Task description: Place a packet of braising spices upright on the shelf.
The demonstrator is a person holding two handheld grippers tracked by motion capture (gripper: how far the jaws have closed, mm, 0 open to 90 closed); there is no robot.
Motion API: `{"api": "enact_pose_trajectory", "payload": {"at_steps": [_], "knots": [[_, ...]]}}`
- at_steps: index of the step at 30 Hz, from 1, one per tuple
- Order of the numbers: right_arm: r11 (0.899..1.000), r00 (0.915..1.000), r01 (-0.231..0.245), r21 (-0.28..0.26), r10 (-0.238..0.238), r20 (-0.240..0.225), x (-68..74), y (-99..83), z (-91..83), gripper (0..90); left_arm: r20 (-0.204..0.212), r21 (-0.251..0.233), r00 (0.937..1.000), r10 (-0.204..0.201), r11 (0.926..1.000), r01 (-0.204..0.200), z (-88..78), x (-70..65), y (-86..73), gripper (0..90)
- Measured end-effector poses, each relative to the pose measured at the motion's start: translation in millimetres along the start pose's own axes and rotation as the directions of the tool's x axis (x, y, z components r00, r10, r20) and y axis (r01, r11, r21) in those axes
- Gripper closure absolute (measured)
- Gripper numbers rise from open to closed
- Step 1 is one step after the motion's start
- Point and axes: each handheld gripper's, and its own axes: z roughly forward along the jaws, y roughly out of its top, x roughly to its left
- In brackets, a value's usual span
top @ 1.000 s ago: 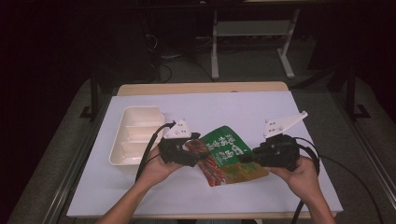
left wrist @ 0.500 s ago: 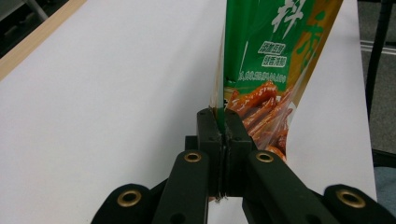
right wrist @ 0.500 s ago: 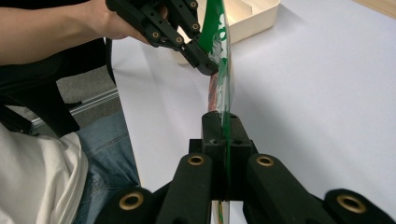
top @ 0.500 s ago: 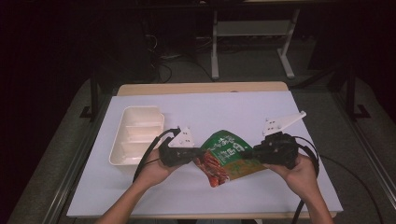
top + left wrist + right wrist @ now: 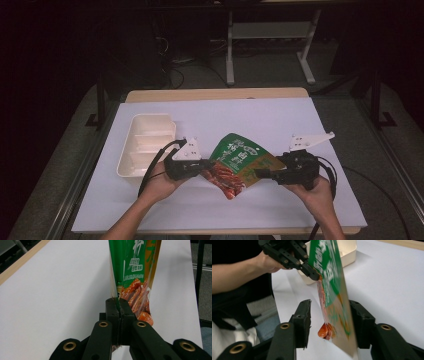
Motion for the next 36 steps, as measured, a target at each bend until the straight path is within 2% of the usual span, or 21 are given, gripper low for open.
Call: {"api": "enact_pose_trajectory", "payload": {"at_steps": [3,5,6,9,11,15,17,20,23,27,31,33,34,36], "knots": [[0.995,0.9989,-0.046,-0.09,0.045,-0.014,-7.3,-20.3,9.3,54.7,-0.004,0.001,1.0,0.001,1.0,-0.001,-1.2,0.8,-1.4,89.1],[0.993,0.9983,-0.057,-0.108,0.055,-0.016,-9.2,-25.5,12.9,56.7,-0.008,0.002,1.0,-0.004,1.0,0.004,-1.6,1.6,-2.0,89.0],[0.991,0.9975,-0.07,-0.11,0.068,-0.021,-11.4,-30.3,16.9,58.1,-0.009,0.011,0.9999,0.01,0.9999,-0.01,-2.3,2.8,-2.2,89.0],[0.986,0.9958,-0.092,-0.137,0.09,-0.019,-14.3,-41.7,29.0,63.3,-0.012,0.001,0.9999,-0.009,1.0,0.009,-1.5,2.5,-3.9,88.9],[0.986,0.9952,-0.098,-0.137,0.097,-0.015,-14.6,-43.4,35.5,66.0,-0.015,0.002,0.9998,-0.011,0.9999,0.011,-1.8,3.0,-4.6,88.9],[0.984,0.9964,-0.081,-0.157,0.084,0.012,-11.8,-39.2,40.2,71.7,-0.015,-0.003,0.9994,-0.03,0.9995,0.03,-3.1,5.2,-7.9,88.9],[0.979,0.9956,-0.093,-0.18,0.093,-0.007,-13.4,-38.4,43.0,72.6,-0.016,-0.005,0.9991,-0.038,0.9993,0.038,-3.3,5.1,-9.1,88.9],[0.975,0.9953,-0.096,-0.201,0.096,-0.008,-14.2,-35.7,47.3,74.4,-0.018,-0.01,0.999,-0.041,0.9991,0.041,-4.1,5.0,-10.5,88.9],[0.976,0.9964,-0.085,-0.2,0.084,-0.015,-13.2,-31.1,50.0,84.2,-0.016,-0.005,0.9987,-0.049,0.9988,0.049,-5.9,6.9,-12.9,88.7],[0.981,0.9975,-0.069,-0.182,0.065,-0.029,-11.9,-28.0,50.1,88.3,-0.007,-0.014,0.9976,-0.069,0.9975,0.069,-6.8,7.2,-16.0,88.2],[0.989,0.9985,-0.045,-0.143,0.04,-0.037,-8.4,-21.8,45.3,89.4,0.0,-0.008,0.9978,-0.066,0.9978,0.066,-7.0,4.6,-15.8,85.7],[0.991,0.9994,-0.025,-0.128,0.022,-0.027,-5.2,-18.1,41.6,89.5,-0.006,-0.013,0.9979,-0.065,0.9978,0.065,-7.5,3.6,-15.6,82.5],[0.994,0.9999,-0.009,-0.109,0.008,-0.013,-2.6,-14.7,37.0,89.6,-0.025,-0.021,0.9971,-0.071,0.9973,0.071,-8.9,3.8,-15.9,79.0],[0.995,1.0,-0.004,-0.095,0.004,-0.007,-1.4,-13.1,34.5,89.6,-0.027,-0.034,0.9964,-0.08,0.9963,0.079,-10.1,4.5,-16.6,78.1]]}}
